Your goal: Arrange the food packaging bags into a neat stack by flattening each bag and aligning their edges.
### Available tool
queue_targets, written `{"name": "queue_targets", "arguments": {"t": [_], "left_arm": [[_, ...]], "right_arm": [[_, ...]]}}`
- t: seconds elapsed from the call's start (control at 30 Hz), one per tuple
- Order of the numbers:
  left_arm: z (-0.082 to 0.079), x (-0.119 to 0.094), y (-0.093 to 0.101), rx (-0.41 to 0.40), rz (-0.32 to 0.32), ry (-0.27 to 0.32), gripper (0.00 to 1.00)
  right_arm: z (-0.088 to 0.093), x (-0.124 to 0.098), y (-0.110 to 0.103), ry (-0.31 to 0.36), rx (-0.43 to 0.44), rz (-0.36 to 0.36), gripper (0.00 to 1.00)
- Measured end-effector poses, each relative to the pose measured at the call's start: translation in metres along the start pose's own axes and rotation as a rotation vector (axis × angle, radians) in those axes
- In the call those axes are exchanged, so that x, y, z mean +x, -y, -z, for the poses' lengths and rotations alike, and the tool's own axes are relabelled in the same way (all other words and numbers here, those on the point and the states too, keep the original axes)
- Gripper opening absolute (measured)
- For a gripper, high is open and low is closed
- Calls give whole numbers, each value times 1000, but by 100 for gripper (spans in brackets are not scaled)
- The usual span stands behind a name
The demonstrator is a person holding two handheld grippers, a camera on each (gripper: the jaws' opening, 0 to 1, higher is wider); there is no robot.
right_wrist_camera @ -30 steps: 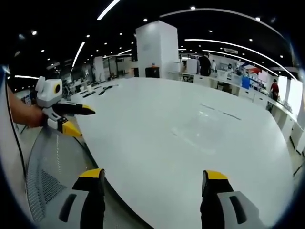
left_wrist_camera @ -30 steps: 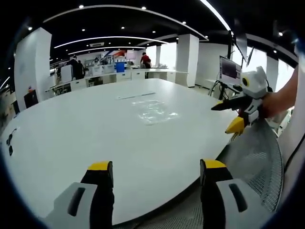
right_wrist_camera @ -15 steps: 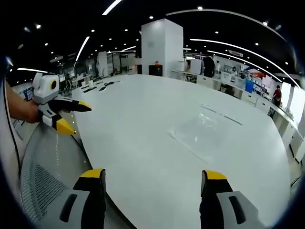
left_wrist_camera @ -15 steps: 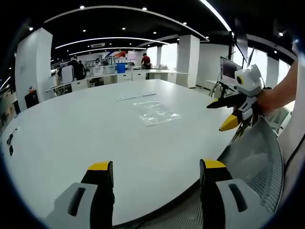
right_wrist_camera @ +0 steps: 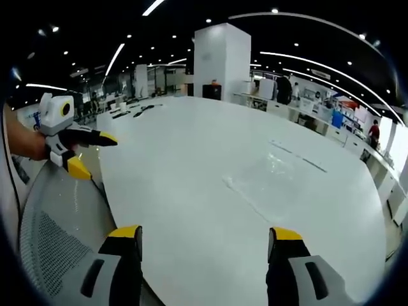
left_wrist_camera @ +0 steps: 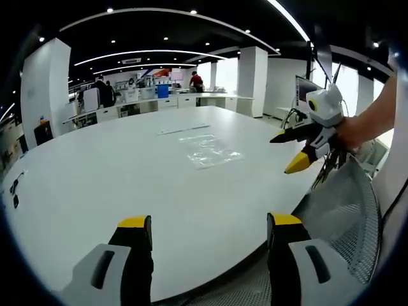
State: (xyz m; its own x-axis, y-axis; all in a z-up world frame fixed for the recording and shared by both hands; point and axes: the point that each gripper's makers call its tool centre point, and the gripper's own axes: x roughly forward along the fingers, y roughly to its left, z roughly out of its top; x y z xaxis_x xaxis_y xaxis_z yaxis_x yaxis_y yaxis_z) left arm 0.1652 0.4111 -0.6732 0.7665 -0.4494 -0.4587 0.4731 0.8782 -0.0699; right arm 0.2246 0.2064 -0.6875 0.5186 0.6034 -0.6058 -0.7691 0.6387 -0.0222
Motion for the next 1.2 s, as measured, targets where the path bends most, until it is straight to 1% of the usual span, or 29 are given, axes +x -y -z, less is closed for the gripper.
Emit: {"name": "queue_targets", "arguments": {"t": [0.27, 0.63, 0.83, 1.1, 1.2], "left_arm": [[0, 0, 0, 6, -2, -6, 72], [4, 3, -3, 11, -9, -19, 71], [3, 3, -1, 13, -14, -27, 70], [5, 4, -2, 15, -16, -41, 70], [6, 4, -3, 15, -16, -44, 70]], "right_arm": [[2, 9, 12, -14, -22, -1, 79], [6, 21, 25, -47, -63, -2, 77], [4, 28, 34, -56, -80, -3, 76], [8, 35, 52, -82, -107, 13, 74], [9, 37, 57, -94, -131, 18, 74]]}}
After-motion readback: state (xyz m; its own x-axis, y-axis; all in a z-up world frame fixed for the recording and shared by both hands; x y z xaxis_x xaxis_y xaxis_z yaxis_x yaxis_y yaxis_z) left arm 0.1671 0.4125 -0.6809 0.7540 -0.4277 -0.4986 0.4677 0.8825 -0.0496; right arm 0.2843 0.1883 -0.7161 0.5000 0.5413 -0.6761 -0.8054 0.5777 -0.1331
